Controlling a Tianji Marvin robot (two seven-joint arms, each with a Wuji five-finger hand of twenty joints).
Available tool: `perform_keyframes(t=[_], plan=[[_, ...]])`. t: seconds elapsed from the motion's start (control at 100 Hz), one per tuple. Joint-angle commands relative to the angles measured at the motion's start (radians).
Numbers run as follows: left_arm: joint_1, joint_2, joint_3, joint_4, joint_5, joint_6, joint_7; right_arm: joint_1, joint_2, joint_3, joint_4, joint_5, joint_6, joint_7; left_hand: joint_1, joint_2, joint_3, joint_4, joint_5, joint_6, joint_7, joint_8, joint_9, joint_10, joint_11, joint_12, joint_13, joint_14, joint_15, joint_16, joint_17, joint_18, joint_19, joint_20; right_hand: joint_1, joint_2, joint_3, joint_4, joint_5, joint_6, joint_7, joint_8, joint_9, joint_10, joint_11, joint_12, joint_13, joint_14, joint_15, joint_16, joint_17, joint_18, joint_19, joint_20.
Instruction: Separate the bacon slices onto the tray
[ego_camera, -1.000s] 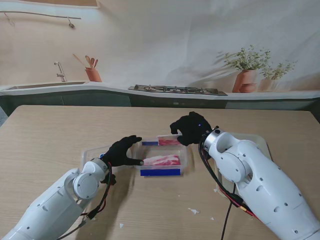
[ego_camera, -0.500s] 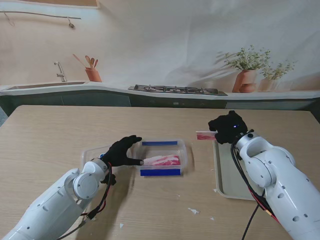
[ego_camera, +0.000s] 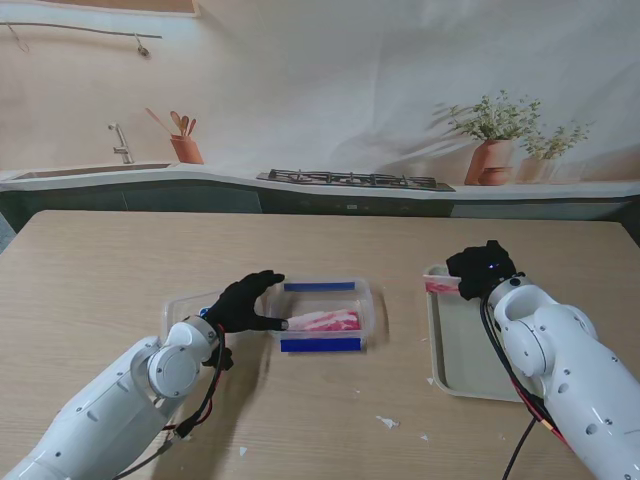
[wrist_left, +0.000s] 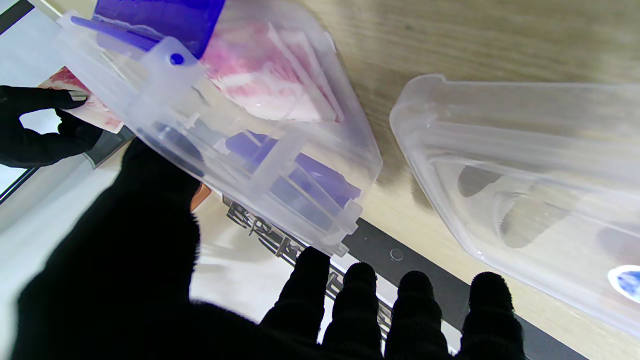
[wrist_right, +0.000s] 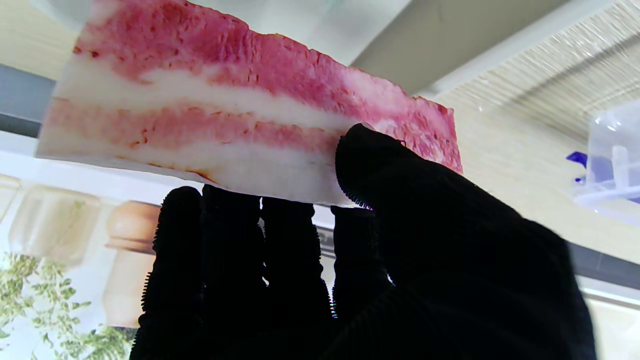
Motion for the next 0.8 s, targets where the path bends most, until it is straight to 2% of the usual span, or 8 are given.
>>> perform_keyframes(t=[0.0,0.27,0.61,0.79], plan=[[-0.001,-0.004,-0.001,0.004,0.0,0.002,-0.012,0.009,-0.002,-0.011,0.014,-0.015,0.009,0.007,-0.015,0.004,0.003,0.034,-0.003,0.009,0.0,0.002,0.001,-0.029,0.007,-0.016,-0.026,-0.025,-0.006,0.015,-0.013,0.005,-0.043,0.008,0.044,0.071,0.029,-0.012,0.02,-0.101,0.069,0.053,-0.016,-0.023,0.023,0.008,-0.02,-0.019,-0.001,0.01,-0.021,0.009,0.0,0.019],[0.009,-0.003,-0.018,-0.005,-0.001,-0.004,-0.009,0.044,0.006,-0.038,0.066,-0.04,0.01,0.009,-0.014,0.004,0.002,0.034,-0.003,0.009,-0.001,0.002,0.0,-0.03,0.006,-0.016,-0.026,-0.025,-0.006,0.014,-0.014,0.004,-0.043,0.008,0.039,0.11,0.014,-0.026,0.01,-0.183,0.068,0.076,-0.038,-0.074,-0.003,0.006,-0.053,-0.042,-0.048,-0.011,-0.057,0.003,-0.033,0.007],[0.014,-0.001,-0.025,-0.011,-0.003,-0.001,-0.014,0.088,0.01,-0.065,0.14,-0.042,0.031,-0.028,-0.013,0.003,0.003,0.035,-0.002,0.008,-0.001,0.002,0.001,-0.03,0.007,-0.017,-0.026,-0.025,-0.006,0.014,-0.014,0.004,-0.043,0.008,0.034,0.112,0.021,-0.024,0.01,-0.205,0.068,0.086,-0.039,-0.081,-0.014,0.005,-0.06,-0.048,-0.063,-0.021,-0.065,-0.002,-0.042,0.004],[0.012,0.0,-0.02,-0.01,0.001,0.002,-0.017,0.079,0.008,-0.042,0.152,-0.035,0.032,-0.067,-0.014,0.003,0.002,0.034,-0.002,0.008,0.0,0.002,0.001,-0.029,0.007,-0.017,-0.026,-0.026,-0.006,0.014,-0.014,0.004,-0.043,0.008,0.035,0.112,0.025,-0.024,0.009,-0.198,0.07,0.088,-0.039,-0.072,-0.01,0.009,-0.058,-0.045,-0.057,-0.02,-0.066,-0.004,-0.04,0.005]])
